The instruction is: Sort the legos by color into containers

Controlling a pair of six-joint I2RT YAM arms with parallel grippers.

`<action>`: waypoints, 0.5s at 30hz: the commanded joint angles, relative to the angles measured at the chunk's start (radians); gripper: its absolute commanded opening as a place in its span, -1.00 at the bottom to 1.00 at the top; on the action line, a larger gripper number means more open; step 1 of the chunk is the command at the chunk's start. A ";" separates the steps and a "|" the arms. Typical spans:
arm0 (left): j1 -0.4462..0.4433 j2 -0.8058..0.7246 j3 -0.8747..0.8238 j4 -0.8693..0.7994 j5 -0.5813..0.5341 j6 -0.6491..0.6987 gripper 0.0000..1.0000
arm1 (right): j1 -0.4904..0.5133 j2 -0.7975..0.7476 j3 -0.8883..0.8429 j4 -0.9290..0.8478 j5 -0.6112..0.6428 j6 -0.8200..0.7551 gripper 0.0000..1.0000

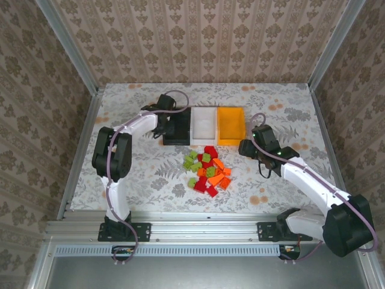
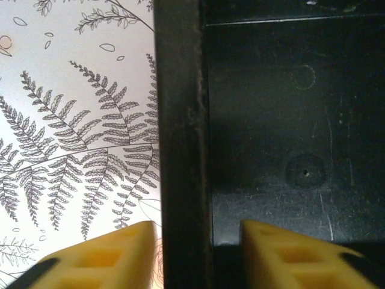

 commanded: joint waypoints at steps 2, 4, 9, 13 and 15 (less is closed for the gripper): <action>-0.009 -0.093 -0.025 -0.040 0.019 -0.074 0.21 | 0.037 0.001 0.058 -0.069 -0.006 -0.048 0.36; -0.013 -0.176 -0.066 -0.033 0.030 -0.097 0.40 | 0.075 0.015 0.076 -0.081 -0.006 -0.068 0.32; 0.002 -0.396 -0.060 -0.074 0.010 -0.105 0.91 | 0.187 0.115 0.094 -0.075 -0.061 -0.109 0.05; 0.072 -0.513 -0.137 0.081 0.140 -0.226 1.00 | 0.243 0.219 0.108 -0.042 -0.116 -0.194 -0.19; 0.121 -0.544 -0.242 0.295 0.287 -0.363 1.00 | 0.245 0.294 0.126 -0.016 -0.122 -0.215 -0.17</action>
